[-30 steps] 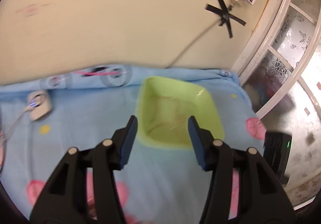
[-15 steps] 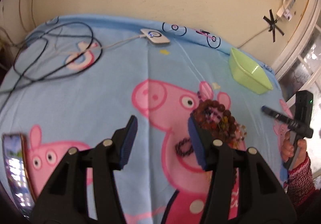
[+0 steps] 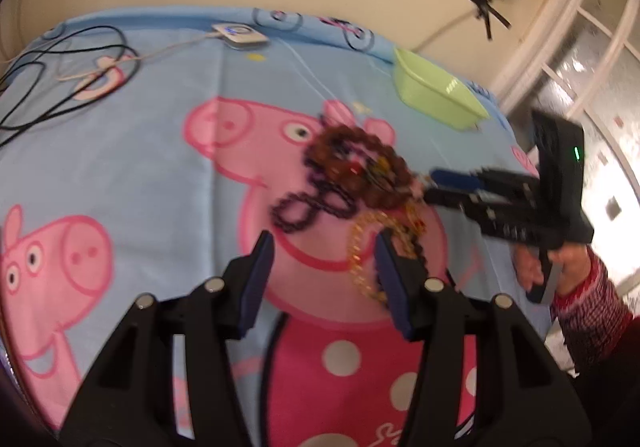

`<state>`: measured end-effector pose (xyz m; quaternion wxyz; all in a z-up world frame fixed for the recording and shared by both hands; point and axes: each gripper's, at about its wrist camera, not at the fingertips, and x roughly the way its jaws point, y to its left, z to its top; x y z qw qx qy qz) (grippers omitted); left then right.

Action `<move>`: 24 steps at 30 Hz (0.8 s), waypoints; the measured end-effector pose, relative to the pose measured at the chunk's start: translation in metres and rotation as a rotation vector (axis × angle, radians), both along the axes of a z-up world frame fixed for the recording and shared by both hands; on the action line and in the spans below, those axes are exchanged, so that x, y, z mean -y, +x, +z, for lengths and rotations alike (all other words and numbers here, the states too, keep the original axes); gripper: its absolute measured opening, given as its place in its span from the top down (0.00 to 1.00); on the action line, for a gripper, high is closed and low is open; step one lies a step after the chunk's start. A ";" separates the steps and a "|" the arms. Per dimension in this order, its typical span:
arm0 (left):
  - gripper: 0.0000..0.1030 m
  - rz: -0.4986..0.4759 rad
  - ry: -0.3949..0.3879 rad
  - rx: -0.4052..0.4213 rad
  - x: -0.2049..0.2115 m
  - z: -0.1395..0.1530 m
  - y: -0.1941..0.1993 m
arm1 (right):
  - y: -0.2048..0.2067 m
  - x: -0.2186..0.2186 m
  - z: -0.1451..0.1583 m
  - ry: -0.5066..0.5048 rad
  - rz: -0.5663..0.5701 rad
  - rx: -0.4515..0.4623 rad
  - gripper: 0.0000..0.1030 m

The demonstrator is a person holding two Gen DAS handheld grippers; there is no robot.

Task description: Organize jewelry

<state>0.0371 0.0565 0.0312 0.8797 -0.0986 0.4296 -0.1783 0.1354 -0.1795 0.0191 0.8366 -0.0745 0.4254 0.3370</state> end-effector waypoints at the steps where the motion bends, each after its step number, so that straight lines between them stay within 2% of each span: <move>1: 0.51 -0.009 0.004 -0.002 0.005 -0.001 0.000 | 0.000 0.002 0.000 -0.029 -0.022 0.017 1.00; 5: 0.51 -0.046 0.014 -0.008 0.021 -0.004 0.004 | -0.002 0.029 0.000 -0.023 -0.086 0.020 1.00; 11: 0.51 -0.114 0.026 0.003 0.050 0.001 0.009 | -0.019 0.101 0.003 -0.034 -0.294 0.046 1.00; 14: 0.51 -0.185 0.052 0.022 0.078 0.006 0.011 | -0.035 0.159 0.004 -0.048 -0.467 0.069 1.00; 17: 0.42 -0.243 0.076 0.031 0.104 0.006 0.014 | -0.050 0.218 0.006 -0.019 -0.631 0.060 1.00; 19: 0.41 -0.283 0.098 0.028 0.124 0.006 0.018 | -0.061 0.245 0.008 -0.016 -0.713 0.067 1.00; 21: 0.41 -0.324 0.122 0.033 0.148 0.006 0.024 | -0.066 0.263 0.009 0.008 -0.735 0.054 1.00; 24: 0.41 -0.381 0.162 0.035 0.182 0.003 0.031 | -0.069 0.264 0.008 0.024 -0.716 0.050 1.00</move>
